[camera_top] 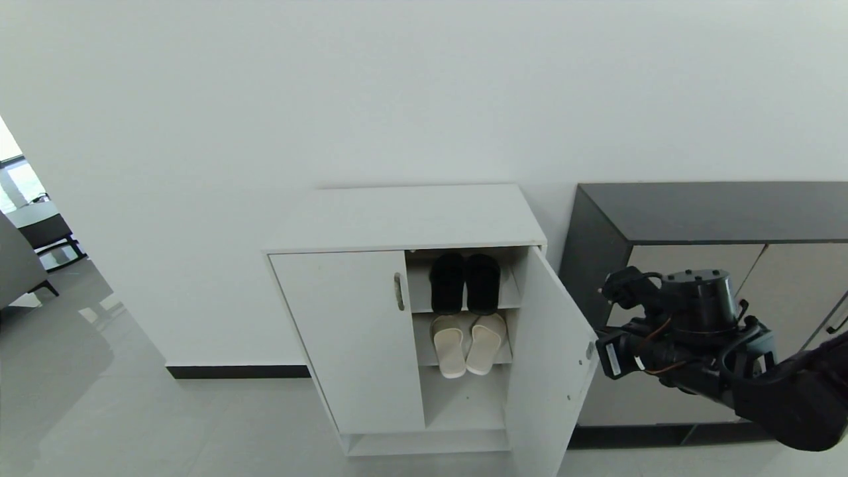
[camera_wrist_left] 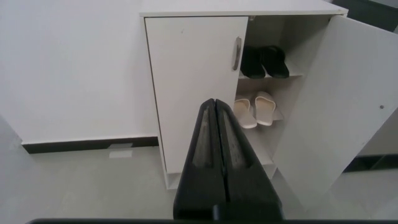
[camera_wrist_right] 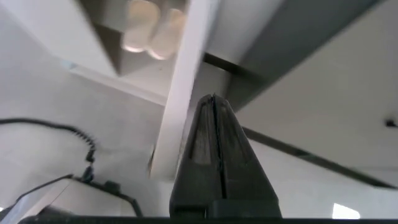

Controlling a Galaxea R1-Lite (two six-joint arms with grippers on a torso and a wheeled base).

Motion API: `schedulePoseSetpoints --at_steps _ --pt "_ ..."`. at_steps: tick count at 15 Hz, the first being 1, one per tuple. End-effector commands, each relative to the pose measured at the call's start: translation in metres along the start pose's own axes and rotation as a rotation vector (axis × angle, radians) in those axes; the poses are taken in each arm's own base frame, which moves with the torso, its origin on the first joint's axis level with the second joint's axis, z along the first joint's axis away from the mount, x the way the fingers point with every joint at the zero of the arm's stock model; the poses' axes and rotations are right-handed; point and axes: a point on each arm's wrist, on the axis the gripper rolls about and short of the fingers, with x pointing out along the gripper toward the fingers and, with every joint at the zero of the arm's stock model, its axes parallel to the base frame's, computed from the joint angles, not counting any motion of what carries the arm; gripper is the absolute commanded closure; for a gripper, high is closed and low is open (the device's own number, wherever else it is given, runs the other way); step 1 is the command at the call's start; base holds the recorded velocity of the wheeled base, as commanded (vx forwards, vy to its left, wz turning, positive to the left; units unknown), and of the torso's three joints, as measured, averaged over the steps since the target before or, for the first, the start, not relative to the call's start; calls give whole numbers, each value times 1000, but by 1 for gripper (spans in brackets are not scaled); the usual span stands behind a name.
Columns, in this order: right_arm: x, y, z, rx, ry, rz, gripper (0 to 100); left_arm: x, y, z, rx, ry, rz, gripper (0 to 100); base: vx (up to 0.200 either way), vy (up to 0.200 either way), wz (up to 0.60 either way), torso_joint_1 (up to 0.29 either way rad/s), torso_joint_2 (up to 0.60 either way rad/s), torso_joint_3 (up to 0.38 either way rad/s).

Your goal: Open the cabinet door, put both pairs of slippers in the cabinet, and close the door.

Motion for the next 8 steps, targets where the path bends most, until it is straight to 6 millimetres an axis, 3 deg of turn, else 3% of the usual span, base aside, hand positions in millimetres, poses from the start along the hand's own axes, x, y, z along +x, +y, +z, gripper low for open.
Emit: schedulePoseSetpoints --at_steps 1,4,8 --pt "-11 5 8 7 -41 18 100 0 0 0 0 0 0 100 0 0 0 0 0 0" --pt "-14 15 27 187 -123 122 100 0 0 0 0 0 0 100 0 0 0 0 0 0" --pt "17 19 5 185 -23 112 100 0 0 0 0 0 0 100 0 0 0 0 0 0"
